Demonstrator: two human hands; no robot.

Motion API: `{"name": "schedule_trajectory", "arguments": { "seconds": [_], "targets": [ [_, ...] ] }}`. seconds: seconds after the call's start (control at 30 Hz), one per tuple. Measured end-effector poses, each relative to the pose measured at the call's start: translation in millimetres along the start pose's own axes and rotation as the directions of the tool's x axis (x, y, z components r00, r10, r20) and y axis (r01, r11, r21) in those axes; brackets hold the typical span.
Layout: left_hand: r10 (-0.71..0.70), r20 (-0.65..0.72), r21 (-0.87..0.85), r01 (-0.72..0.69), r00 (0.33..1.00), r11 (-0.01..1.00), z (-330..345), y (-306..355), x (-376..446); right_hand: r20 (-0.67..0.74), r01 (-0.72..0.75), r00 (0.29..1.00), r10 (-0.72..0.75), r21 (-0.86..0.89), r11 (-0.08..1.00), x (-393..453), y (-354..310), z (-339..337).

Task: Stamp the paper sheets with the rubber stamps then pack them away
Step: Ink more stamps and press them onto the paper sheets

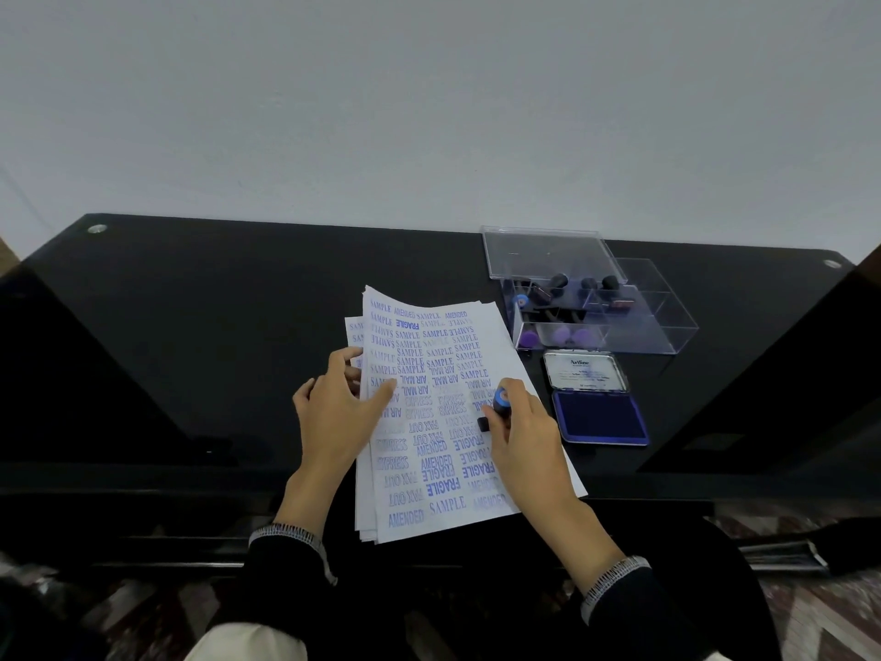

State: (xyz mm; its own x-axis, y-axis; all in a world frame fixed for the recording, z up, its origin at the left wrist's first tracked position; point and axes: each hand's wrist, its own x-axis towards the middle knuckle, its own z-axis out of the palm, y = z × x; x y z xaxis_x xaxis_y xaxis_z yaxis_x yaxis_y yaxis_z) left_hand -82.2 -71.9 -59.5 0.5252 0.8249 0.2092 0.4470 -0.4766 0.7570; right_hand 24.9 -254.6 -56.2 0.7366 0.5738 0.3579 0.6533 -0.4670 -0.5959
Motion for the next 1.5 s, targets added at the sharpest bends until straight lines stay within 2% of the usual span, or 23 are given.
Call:
{"name": "schedule_trajectory", "arguments": {
  "seconds": [0.33, 0.43, 0.63, 0.77, 0.87, 1.0, 1.17, 1.27, 1.4, 1.5],
  "targets": [
    [0.002, 0.066, 0.085, -0.008, 0.998, 0.996, 3.1, -3.0, -0.3, 0.006, -0.020, 1.000, 0.021, -0.015, 1.000, 0.8, -2.3, 0.8],
    [0.001, 0.065, 0.109, -0.008, 0.998, 0.994, 3.9, -3.0, 0.2, 0.004, 0.019, 1.000, -0.018, -0.076, 0.997, -0.4, -2.9, 1.7],
    [0.002, 0.058, 0.118, -0.009, 0.998, 0.993, 4.4, -2.8, 0.3, 0.024, -0.005, 1.000, 0.005, -0.026, 1.000, 2.5, -4.8, -0.9],
    [0.020, 0.030, 0.116, -0.024, 0.999, 0.993, 5.9, -3.5, -0.2, 0.010, 0.038, 0.999, -0.037, -0.094, 0.995, 0.5, -4.4, 2.2],
    [0.014, 0.009, 0.177, -0.016, 1.000, 0.984, 7.4, -3.7, 1.3, 0.013, 0.015, 1.000, -0.014, -0.073, 0.997, 0.4, -5.0, 2.4],
    [-0.035, 0.060, 0.225, 0.021, 0.998, 0.974, 7.6, -2.4, 2.5, 0.002, 0.003, 1.000, -0.003, -0.053, 0.999, 1.0, -6.1, 2.3],
    [-0.001, 0.101, 0.346, -0.034, 0.995, 0.938, 8.7, -5.3, 2.1, 0.002, 0.014, 1.000, -0.014, -0.090, 0.996, 1.3, -5.7, 3.4],
    [0.008, 0.111, 0.368, -0.048, 0.994, 0.929, 8.7, -5.1, 2.0, -0.017, 0.032, 0.999, -0.034, -0.116, 0.993, 0.6, -4.4, 5.6],
    [0.012, 0.110, 0.384, -0.054, 0.994, 0.922, 8.7, -6.2, 1.6, -0.001, -0.020, 1.000, 0.020, -0.042, 0.999, 2.1, -5.4, 3.7],
    [0.014, 0.109, 0.392, -0.056, 0.994, 0.918, 9.0, -6.4, 1.9, -0.010, 0.021, 1.000, -0.022, -0.083, 0.996, 2.1, -5.2, 4.5]
  ]
}}
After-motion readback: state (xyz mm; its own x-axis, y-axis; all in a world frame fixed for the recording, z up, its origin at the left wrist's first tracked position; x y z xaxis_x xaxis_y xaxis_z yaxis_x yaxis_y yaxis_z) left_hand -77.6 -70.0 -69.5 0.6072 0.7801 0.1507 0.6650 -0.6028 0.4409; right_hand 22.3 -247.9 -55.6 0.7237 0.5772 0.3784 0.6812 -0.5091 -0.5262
